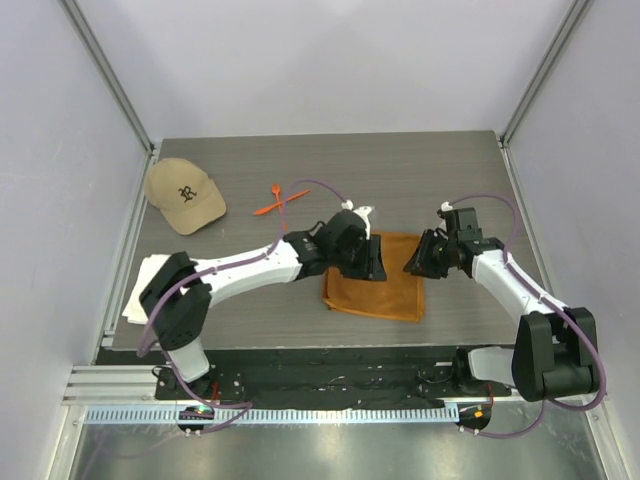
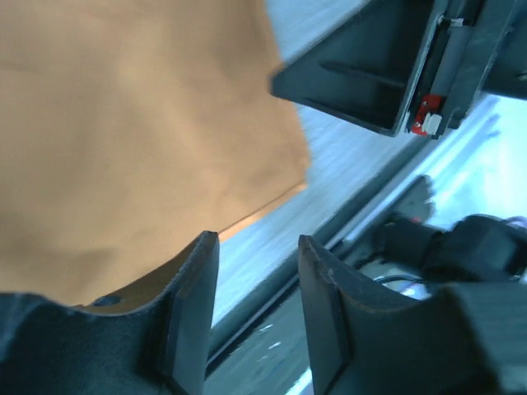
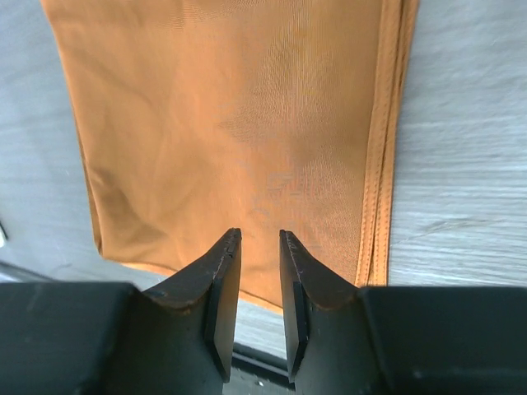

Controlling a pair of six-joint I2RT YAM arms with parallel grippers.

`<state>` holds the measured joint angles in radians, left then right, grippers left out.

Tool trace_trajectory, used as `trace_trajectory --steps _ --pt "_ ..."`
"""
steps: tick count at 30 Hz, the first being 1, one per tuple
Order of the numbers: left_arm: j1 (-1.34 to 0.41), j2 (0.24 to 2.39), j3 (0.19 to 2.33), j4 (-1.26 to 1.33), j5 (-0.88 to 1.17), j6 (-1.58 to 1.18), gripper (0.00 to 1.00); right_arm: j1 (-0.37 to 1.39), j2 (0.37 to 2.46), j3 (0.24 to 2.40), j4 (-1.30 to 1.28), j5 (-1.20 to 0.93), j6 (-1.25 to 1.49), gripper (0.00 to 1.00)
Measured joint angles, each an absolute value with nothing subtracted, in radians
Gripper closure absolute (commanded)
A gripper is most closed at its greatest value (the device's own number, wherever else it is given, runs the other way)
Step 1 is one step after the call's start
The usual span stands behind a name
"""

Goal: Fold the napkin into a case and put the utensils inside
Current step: Rotate the lower triangle-folded napkin at the center of the board, then smooth out the lower triangle-folded napkin at the center of the board.

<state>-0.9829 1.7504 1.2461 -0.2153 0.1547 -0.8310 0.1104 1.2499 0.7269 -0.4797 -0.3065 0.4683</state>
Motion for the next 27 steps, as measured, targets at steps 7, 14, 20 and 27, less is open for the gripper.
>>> trace_trajectory --steps 7,14,20,27 --pt "-0.908 1.684 1.288 -0.483 0.073 -0.614 0.44 0.154 1.29 0.716 -0.479 -0.346 0.461 0.69" --pt "-0.857 1.695 1.279 -0.615 0.06 -0.535 0.44 0.2 1.292 0.707 -0.466 -0.356 0.462 0.69" --pt "-0.857 1.74 1.272 -0.628 0.061 -0.516 0.49 0.208 1.292 0.681 -0.457 -0.358 0.462 0.69" --pt "-0.857 1.783 1.251 -0.628 0.091 -0.516 0.52 0.211 1.291 0.675 -0.456 -0.359 0.462 0.69"
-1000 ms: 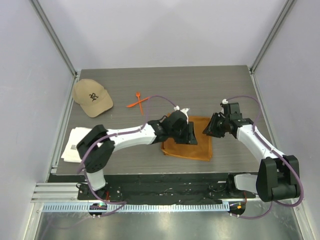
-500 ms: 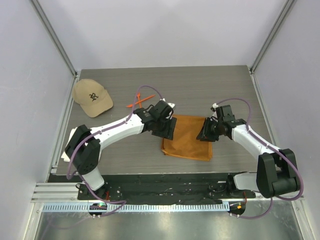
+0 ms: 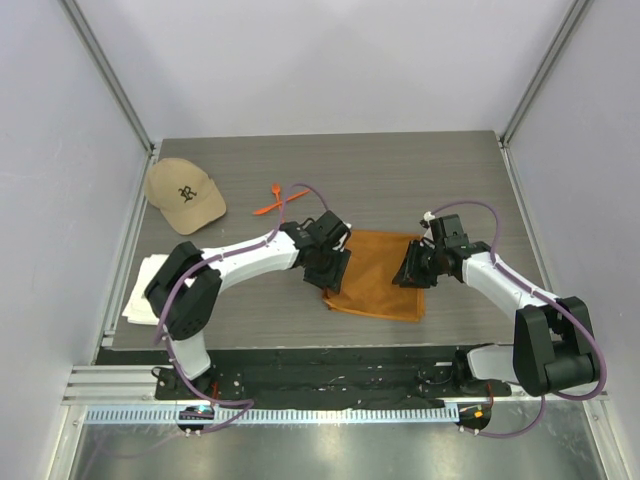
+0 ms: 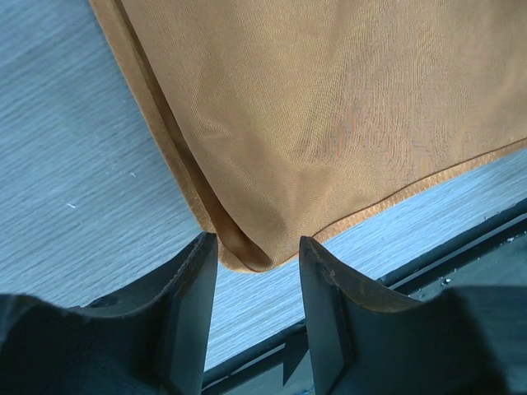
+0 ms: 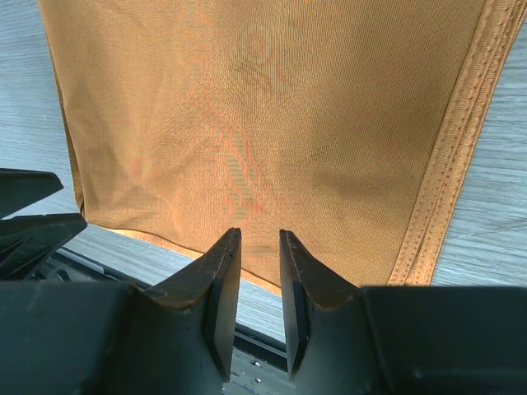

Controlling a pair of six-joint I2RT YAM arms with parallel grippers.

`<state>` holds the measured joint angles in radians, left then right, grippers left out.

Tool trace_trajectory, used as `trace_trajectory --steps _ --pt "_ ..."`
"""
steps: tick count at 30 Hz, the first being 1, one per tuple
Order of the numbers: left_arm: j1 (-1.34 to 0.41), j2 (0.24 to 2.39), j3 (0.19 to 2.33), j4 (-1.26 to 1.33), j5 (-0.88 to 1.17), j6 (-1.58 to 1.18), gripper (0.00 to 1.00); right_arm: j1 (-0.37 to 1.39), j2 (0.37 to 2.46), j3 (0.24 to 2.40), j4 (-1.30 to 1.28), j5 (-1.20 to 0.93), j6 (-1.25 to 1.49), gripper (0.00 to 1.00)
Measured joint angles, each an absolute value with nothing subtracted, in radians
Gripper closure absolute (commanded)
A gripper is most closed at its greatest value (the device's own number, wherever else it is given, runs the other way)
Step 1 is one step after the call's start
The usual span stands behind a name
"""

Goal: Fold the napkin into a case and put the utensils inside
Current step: Smooth out the lower triangle-folded napkin at the center of the board.

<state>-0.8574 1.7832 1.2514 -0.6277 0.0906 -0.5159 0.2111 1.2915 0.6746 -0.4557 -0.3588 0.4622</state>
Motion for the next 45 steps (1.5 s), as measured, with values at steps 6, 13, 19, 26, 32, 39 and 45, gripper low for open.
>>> trace_trajectory --steps 6,13,19,26,32,39,45 --pt "-0.857 1.785 1.219 -0.612 0.133 -0.524 0.54 0.214 1.291 0.675 -0.449 -0.36 0.462 0.69" --pt "-0.858 1.787 1.182 -0.584 0.182 -0.543 0.57 0.218 1.291 0.675 -0.441 -0.362 0.466 0.69" --pt "-0.859 1.789 1.168 -0.568 0.202 -0.548 0.62 0.229 1.291 0.675 -0.437 -0.362 0.47 0.69" --pt "-0.864 1.815 1.15 -0.557 0.215 -0.569 0.65 0.241 1.291 0.669 -0.424 -0.362 0.475 0.69" --pt "-0.863 1.824 1.127 -0.516 0.259 -0.605 0.71 0.249 1.292 0.667 -0.416 -0.362 0.477 0.69" --pt "-0.806 1.784 1.007 -0.363 0.355 -0.683 1.0 0.261 1.31 0.662 -0.404 -0.361 0.48 0.69" --pt "-0.731 1.721 0.887 -0.237 0.424 -0.755 1.0 0.263 1.332 0.662 -0.396 -0.362 0.48 0.69"
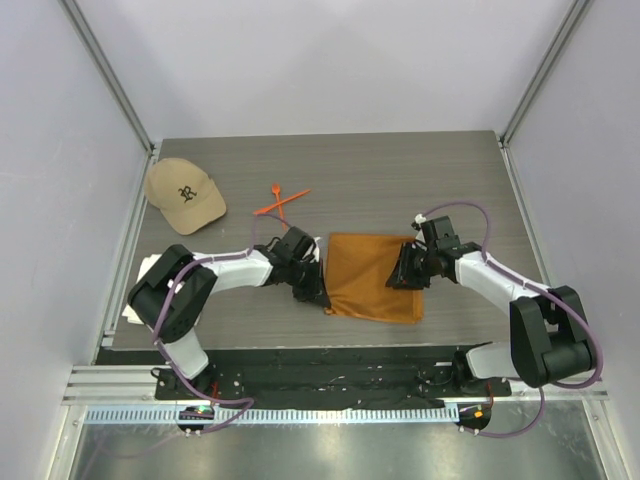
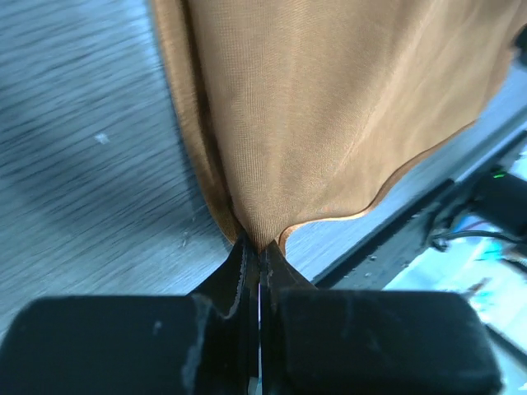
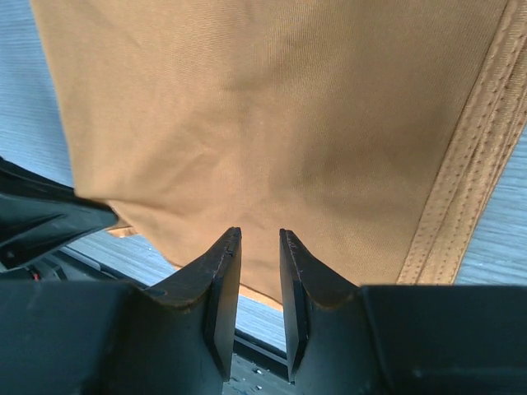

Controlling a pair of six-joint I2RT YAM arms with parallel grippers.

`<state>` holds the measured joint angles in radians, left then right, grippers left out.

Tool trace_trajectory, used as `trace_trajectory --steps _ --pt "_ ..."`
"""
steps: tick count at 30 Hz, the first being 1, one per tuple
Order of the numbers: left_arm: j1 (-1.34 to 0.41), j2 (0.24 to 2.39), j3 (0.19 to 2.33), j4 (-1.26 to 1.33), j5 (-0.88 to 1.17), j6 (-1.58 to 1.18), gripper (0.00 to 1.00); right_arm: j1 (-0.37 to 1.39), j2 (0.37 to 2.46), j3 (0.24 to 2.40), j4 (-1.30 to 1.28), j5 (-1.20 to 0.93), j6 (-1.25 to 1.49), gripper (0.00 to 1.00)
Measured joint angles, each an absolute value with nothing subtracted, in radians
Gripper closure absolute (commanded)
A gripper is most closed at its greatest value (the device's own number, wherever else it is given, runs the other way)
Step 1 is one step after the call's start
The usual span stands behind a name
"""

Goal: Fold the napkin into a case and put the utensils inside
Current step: Smooth out the lower triangle-folded napkin at the center of the board.

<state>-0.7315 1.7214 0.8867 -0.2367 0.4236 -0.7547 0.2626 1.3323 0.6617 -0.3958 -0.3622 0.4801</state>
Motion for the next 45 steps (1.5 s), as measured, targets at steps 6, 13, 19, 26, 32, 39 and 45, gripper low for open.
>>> trace_trajectory --steps 6,13,19,26,32,39,45 --pt "-0.699 1.705 0.799 -0.099 0.485 -0.821 0.96 0.294 1.374 0.662 -0.389 -0.367 0.477 0.69" --pt "-0.698 1.687 0.759 -0.03 0.515 -0.818 0.67 0.302 1.386 0.662 -0.376 -0.384 0.476 0.69" --pt "-0.698 1.668 0.759 -0.065 0.508 -0.796 0.68 0.321 1.389 0.662 -0.371 -0.387 0.476 0.69" --pt "-0.698 1.667 0.752 -0.068 0.518 -0.796 0.74 0.332 1.391 0.662 -0.365 -0.388 0.476 0.69" --pt "-0.697 1.689 0.725 -0.009 0.554 -0.818 0.98 0.333 1.394 0.662 -0.363 -0.367 0.477 0.69" --pt "-0.684 1.661 0.677 0.039 0.531 -0.85 1.0 0.331 1.384 0.683 -0.435 -0.258 0.469 0.68" --pt "-0.671 1.63 0.656 0.027 0.501 -0.855 0.86 0.331 1.367 0.686 -0.43 -0.292 0.466 0.68"
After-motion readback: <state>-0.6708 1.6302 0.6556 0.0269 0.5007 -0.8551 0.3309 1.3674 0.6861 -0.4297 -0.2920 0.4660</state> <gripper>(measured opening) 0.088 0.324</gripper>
